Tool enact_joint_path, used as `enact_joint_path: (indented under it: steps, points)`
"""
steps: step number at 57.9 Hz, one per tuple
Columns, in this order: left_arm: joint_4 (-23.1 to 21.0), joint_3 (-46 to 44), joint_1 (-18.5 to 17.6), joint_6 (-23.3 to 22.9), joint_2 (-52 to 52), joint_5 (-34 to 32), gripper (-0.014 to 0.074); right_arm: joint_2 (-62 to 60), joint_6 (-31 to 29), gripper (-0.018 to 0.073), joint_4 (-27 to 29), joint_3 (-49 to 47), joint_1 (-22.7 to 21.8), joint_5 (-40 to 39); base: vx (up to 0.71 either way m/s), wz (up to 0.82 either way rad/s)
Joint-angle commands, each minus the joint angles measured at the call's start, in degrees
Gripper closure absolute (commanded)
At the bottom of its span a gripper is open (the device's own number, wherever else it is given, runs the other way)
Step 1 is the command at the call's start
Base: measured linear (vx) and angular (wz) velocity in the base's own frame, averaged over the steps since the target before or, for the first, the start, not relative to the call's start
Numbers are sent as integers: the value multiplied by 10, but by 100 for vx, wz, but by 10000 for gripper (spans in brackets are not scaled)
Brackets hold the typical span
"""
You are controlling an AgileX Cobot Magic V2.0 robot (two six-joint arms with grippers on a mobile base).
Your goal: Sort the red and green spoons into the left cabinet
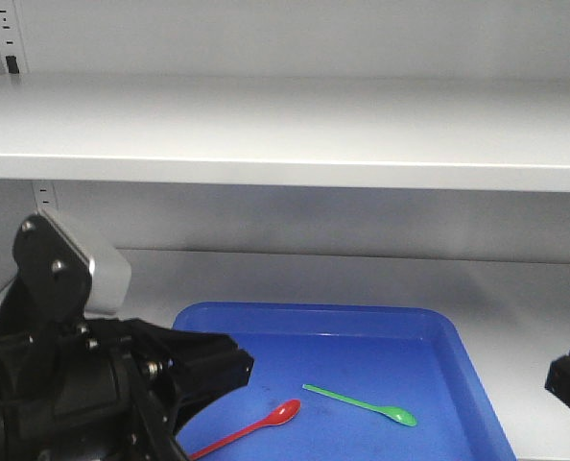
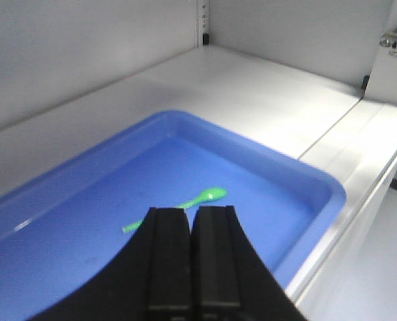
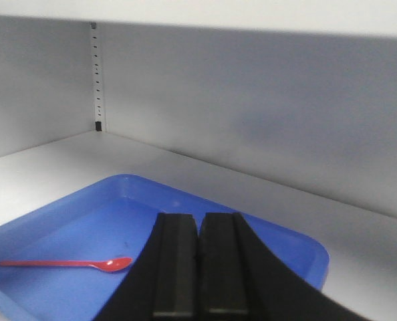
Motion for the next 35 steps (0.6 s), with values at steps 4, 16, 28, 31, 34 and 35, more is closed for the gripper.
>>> enact_joint_path:
  steps: [4,16,28,31,34,35]
  points:
    - [-7,-8,-1,-8,-14,-31,596,-13,1,565,-8,-4,-1,39,0,0]
    - [-8,-8,-1,-8,-14,-25,596,-13,2,565,-7,-4,-1,40,0,0]
    - [-8,-8,-1,-8,-12,-25,596,-13,2,565,-7,-4,-1,40,0,0]
    - [-8,-8,-1,-8,-12,-25,596,-13,2,565,-7,-4,-1,40,0,0]
    - [-8,-8,-1,-8,-12,-25,596,-13,2,565,-7,-4,-1,40,0,0]
    - [-8,-8,-1,-8,-12,-25,596,-13,2,565,-7,-4,-1,40,0,0]
